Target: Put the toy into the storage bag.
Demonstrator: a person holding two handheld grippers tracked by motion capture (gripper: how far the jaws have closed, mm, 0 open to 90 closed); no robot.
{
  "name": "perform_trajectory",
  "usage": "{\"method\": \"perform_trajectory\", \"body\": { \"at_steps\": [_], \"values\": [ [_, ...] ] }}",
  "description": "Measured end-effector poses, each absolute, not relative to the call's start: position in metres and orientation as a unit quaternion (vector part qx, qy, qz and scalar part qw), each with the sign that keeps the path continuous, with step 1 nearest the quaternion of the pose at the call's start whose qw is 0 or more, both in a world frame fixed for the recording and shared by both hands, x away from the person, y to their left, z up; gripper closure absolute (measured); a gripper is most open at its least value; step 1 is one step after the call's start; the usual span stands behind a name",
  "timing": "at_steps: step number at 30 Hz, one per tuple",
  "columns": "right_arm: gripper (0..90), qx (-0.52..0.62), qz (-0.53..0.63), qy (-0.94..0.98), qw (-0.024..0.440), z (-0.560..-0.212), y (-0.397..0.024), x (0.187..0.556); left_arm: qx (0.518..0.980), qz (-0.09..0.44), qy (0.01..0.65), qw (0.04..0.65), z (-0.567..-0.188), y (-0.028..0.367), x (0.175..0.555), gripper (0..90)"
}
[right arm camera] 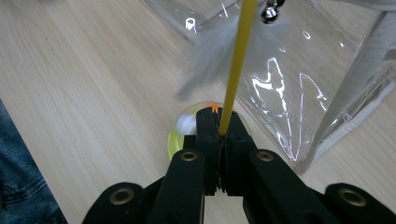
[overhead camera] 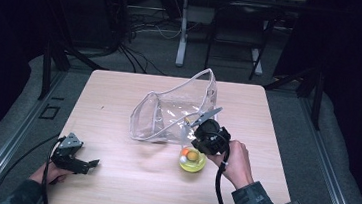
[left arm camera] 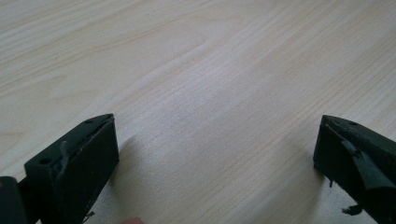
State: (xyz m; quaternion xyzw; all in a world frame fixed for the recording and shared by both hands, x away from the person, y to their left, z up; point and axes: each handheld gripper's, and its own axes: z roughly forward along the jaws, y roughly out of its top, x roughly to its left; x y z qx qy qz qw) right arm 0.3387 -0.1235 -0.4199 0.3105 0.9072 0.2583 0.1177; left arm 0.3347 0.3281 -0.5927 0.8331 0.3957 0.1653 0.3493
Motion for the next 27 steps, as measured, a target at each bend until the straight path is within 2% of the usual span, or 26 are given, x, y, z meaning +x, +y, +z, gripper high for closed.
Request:
{"method": "perform_trajectory", "body": {
  "at_steps": [20, 27],
  "values": [
    [88.1, 0.324, 0.244, 0.905, 0.126, -0.390, -0.156, 0.336, 0.833, 0.166, 0.396, 0.349, -0.593, 0.328, 0.335, 0.0],
    [88.1, 0.339, 0.221, 0.907, 0.113, -0.389, -0.166, 0.338, 0.830, 0.169, 0.402, 0.348, -0.593, 0.327, 0.333, 0.0]
  ]
}}
